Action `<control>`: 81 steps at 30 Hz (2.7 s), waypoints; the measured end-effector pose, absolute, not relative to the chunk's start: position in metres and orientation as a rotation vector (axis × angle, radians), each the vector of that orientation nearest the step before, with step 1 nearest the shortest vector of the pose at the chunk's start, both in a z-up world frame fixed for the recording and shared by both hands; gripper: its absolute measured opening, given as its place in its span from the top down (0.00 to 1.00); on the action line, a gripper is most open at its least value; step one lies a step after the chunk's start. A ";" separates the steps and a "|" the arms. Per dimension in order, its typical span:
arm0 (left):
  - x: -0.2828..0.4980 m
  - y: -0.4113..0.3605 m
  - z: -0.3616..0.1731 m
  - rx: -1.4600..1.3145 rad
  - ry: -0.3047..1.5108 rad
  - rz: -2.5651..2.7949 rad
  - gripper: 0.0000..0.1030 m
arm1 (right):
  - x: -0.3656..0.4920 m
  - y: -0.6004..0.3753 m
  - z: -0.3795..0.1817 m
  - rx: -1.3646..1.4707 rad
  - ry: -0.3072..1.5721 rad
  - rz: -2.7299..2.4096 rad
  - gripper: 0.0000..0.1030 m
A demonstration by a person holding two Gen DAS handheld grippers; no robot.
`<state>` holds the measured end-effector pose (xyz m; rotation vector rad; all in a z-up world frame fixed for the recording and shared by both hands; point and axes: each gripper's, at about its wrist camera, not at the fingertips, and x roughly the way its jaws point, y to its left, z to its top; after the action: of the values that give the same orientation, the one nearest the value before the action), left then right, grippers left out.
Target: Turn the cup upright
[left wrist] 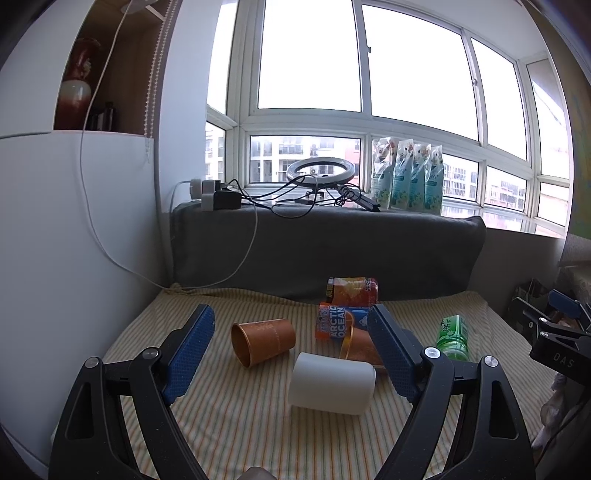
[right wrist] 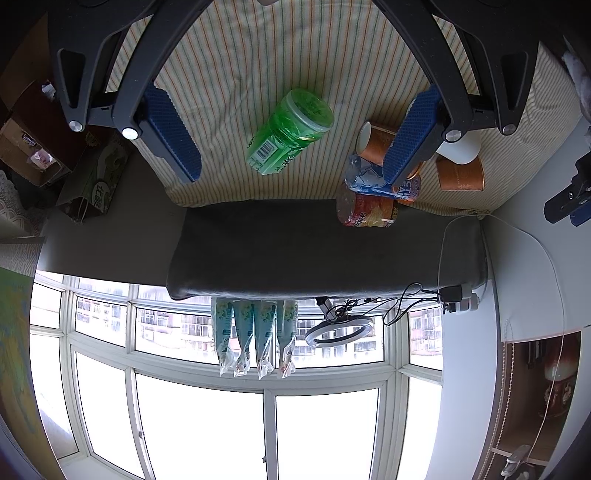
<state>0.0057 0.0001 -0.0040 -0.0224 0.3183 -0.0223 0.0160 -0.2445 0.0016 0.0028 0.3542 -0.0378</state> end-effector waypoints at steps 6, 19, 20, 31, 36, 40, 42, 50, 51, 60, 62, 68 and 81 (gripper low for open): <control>0.009 -0.002 -0.005 -0.017 0.329 -0.028 0.18 | 0.017 -0.245 0.001 0.005 0.358 -0.038 0.02; 0.043 -0.014 -0.010 -0.059 0.488 -0.111 0.18 | 0.025 -0.257 -0.014 0.015 0.392 -0.019 0.02; 0.049 -0.014 -0.012 -0.079 0.520 -0.125 0.18 | 0.026 -0.258 -0.015 0.015 0.397 -0.016 0.01; 0.122 -0.012 -0.027 -0.341 0.817 -0.217 0.18 | 0.029 -0.271 -0.025 0.025 0.435 -0.002 0.00; 0.147 -0.017 -0.036 -0.414 0.905 -0.219 0.18 | 0.032 -0.278 -0.030 0.039 0.445 -0.005 0.00; 0.171 -0.018 -0.044 -0.499 0.976 -0.210 0.19 | 0.035 -0.285 -0.033 0.051 0.450 -0.007 0.00; 0.184 -0.019 -0.048 -0.534 0.997 -0.193 0.20 | 0.036 -0.289 -0.036 0.055 0.452 -0.010 0.00; 0.228 -0.021 -0.076 -0.701 1.110 -0.128 0.27 | 0.043 -0.313 -0.048 0.101 0.476 -0.029 0.00; 0.232 -0.022 -0.079 -0.715 1.119 -0.117 0.27 | 0.044 -0.315 -0.050 0.105 0.480 -0.032 0.00; 0.254 -0.031 -0.092 -0.768 1.133 -0.034 0.33 | 0.051 -0.336 -0.064 0.141 0.501 -0.039 0.00; 0.258 -0.032 -0.093 -0.768 1.127 -0.008 0.34 | 0.052 -0.338 -0.067 0.146 0.506 -0.038 0.00; 0.271 -0.032 -0.102 -0.788 1.140 0.045 0.34 | 0.055 -0.346 -0.072 0.162 0.512 -0.042 0.00; 0.288 -0.042 -0.118 -0.832 1.170 0.132 0.36 | 0.058 -0.358 -0.079 0.198 0.516 -0.053 0.00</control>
<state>0.2876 -0.0417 -0.1176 -0.8325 1.1700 0.1325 0.0578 -0.3582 -0.0792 0.1981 0.5157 -0.0533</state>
